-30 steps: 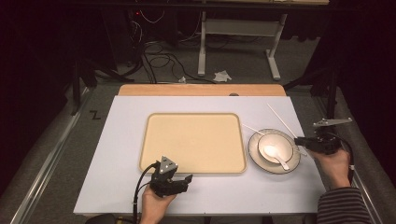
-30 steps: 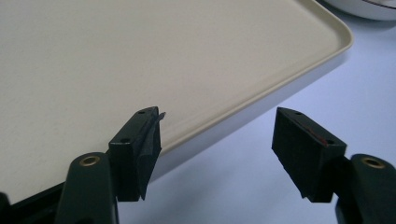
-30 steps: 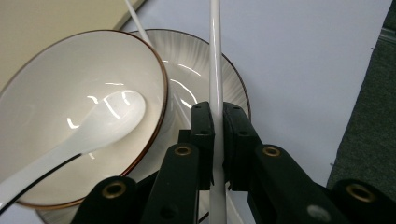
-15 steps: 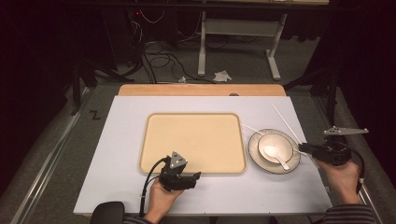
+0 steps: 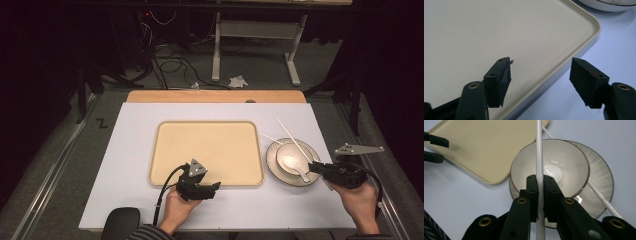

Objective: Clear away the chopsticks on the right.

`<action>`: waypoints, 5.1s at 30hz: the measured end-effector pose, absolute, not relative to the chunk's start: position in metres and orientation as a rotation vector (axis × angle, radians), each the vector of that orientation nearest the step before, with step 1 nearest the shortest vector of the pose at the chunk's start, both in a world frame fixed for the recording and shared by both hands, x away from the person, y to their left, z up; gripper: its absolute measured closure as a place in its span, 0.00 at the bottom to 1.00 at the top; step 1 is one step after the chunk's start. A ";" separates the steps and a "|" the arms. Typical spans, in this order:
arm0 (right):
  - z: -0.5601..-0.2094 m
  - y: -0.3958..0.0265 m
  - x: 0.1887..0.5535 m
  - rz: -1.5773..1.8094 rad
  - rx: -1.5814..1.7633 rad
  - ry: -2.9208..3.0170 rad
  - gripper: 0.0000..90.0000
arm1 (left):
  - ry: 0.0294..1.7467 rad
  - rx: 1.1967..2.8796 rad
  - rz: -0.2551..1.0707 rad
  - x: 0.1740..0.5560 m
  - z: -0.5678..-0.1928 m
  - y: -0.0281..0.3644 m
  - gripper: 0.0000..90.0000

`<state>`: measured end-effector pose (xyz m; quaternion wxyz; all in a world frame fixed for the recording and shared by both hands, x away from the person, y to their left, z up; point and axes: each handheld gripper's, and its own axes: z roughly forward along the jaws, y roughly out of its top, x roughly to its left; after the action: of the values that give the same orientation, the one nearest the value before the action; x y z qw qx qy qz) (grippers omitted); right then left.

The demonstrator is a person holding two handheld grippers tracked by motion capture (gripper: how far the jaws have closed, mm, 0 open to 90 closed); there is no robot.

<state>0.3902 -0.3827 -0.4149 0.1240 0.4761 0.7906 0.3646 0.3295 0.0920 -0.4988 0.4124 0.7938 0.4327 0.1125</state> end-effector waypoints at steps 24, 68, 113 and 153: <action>-0.398 -0.323 0.353 1.100 1.286 2.403 0.95 | 1.041 2.029 0.309 0.340 -0.496 0.082 0.38; -0.430 -0.222 0.412 0.937 1.032 2.674 0.95 | 1.256 1.938 0.406 0.307 -0.495 0.127 0.38; -0.484 -0.152 0.459 0.540 1.399 2.518 0.94 | 1.058 2.048 0.401 0.353 -0.481 0.122 0.39; -0.433 -0.204 0.409 0.891 1.108 2.470 0.70 | 1.121 2.006 0.394 0.326 -0.487 0.126 0.37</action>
<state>0.4093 -0.2044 -0.4326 0.1455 0.3847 0.8574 0.3094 0.3258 0.1260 -0.4869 0.3939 0.7908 0.4420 0.1552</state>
